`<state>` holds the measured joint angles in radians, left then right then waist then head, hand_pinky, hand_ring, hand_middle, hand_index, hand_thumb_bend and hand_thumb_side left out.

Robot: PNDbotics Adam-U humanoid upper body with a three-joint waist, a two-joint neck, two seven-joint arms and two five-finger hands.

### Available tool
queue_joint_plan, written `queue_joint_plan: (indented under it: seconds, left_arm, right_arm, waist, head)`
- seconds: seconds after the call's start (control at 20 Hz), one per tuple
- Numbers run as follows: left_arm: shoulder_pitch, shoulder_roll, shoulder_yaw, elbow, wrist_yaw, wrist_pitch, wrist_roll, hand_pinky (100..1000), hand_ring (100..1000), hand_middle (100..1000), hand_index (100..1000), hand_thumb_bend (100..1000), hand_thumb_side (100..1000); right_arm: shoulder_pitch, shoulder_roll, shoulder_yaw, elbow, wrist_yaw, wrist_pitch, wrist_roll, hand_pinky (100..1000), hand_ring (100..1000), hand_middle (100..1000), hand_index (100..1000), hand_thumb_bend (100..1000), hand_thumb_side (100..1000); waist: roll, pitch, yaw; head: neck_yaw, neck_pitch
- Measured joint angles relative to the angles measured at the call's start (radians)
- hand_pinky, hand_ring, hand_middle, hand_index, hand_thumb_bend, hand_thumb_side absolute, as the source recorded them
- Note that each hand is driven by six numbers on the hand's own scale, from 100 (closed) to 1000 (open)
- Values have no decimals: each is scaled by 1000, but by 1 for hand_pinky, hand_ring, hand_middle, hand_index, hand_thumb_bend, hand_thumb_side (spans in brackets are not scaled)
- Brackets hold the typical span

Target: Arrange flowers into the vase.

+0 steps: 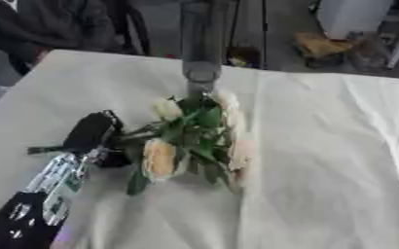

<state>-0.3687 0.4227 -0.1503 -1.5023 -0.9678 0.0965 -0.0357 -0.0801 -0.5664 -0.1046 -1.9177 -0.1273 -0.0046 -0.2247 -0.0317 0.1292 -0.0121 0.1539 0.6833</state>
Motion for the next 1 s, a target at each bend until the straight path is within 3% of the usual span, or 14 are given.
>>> queue_joint_plan:
  seconds: [0.2, 0.6, 0.8, 1.0]
  left_arm:
    - [-45, 48, 7, -89, 21, 8, -18, 100, 100, 100, 100, 1000, 200]
    - [-196, 121, 54, -224, 131, 59, 8, 100, 100, 100, 100, 1000, 206]
    - [-289, 134, 74, -222, 203, 80, 41, 100, 100, 100, 100, 1000, 207]
    - [-395, 137, 103, -152, 330, 92, 107, 100, 100, 100, 100, 1000, 220]
  right_arm:
    - [1, 0, 0, 2, -2, 0, 0, 802, 765, 689, 853, 100, 846]
    - [3, 0, 0, 2, -4, 0, -1, 802, 765, 689, 853, 100, 845]
    - [5, 0, 0, 2, -6, 0, 0, 802, 765, 689, 853, 100, 845]
    - [5, 0, 5, 3, -7, 1, 5, 802, 765, 689, 853, 100, 848]
  waist:
    - [0, -5, 1]
    - [0, -14, -3]
    - [-1, -19, -13]
    - [1, -19, -27]
  head:
    - [0, 0]
    - [-1, 0]
    - [3, 0]
    - [8, -6]
